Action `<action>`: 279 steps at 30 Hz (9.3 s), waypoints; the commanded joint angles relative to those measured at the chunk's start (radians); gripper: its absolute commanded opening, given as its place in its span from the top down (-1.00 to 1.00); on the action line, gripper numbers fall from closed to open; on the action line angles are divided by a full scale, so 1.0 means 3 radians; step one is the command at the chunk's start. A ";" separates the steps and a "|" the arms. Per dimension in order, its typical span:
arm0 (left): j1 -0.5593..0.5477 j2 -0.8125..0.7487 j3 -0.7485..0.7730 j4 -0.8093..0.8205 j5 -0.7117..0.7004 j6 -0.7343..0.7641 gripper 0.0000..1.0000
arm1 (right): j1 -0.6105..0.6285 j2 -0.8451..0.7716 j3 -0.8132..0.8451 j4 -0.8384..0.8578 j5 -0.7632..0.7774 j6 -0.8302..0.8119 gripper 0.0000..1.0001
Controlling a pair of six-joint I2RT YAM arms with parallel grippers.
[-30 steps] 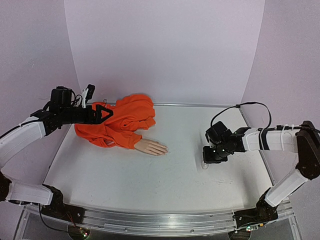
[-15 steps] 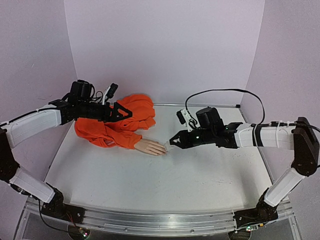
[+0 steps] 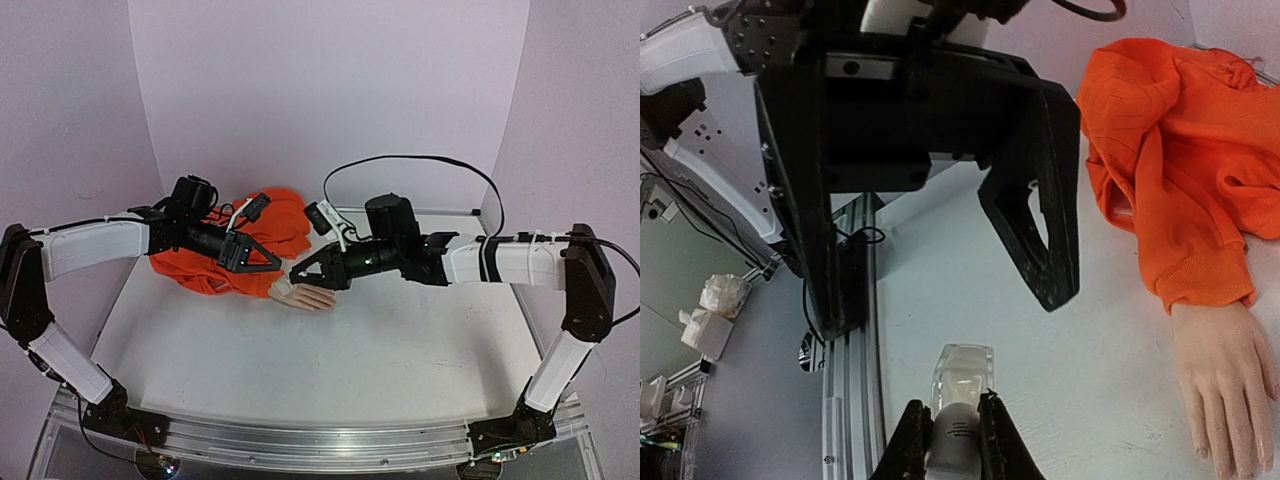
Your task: Paint the nails
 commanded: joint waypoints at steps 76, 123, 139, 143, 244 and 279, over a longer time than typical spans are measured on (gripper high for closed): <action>-0.0930 -0.0834 -0.0598 0.0821 -0.4032 0.0299 1.00 | 0.0093 0.0654 0.0969 0.0996 0.0891 0.2343 -0.03; -0.0589 -0.1017 -0.0477 0.1250 -0.1849 0.0056 1.00 | -0.0261 -0.0084 0.0120 0.2057 -0.1058 0.0914 0.27; -0.0767 -0.1128 -0.0806 0.1235 -0.4243 0.0509 1.00 | -0.0025 0.0391 0.0795 0.1121 0.0867 0.2126 -0.45; -0.0768 -0.1122 -0.0829 0.1236 -0.4228 0.0458 1.00 | 0.0047 0.0646 0.1123 0.1014 0.0945 0.2186 -0.38; -0.0671 -0.1408 -0.0950 0.1142 -0.3381 0.0543 1.00 | 0.0240 0.0991 0.1554 0.0780 0.0720 0.1895 0.83; -0.0631 -0.1100 -0.0719 0.1337 -0.2470 0.0459 1.00 | -0.0243 -0.0128 -0.0110 0.1284 -0.0728 0.0558 -0.28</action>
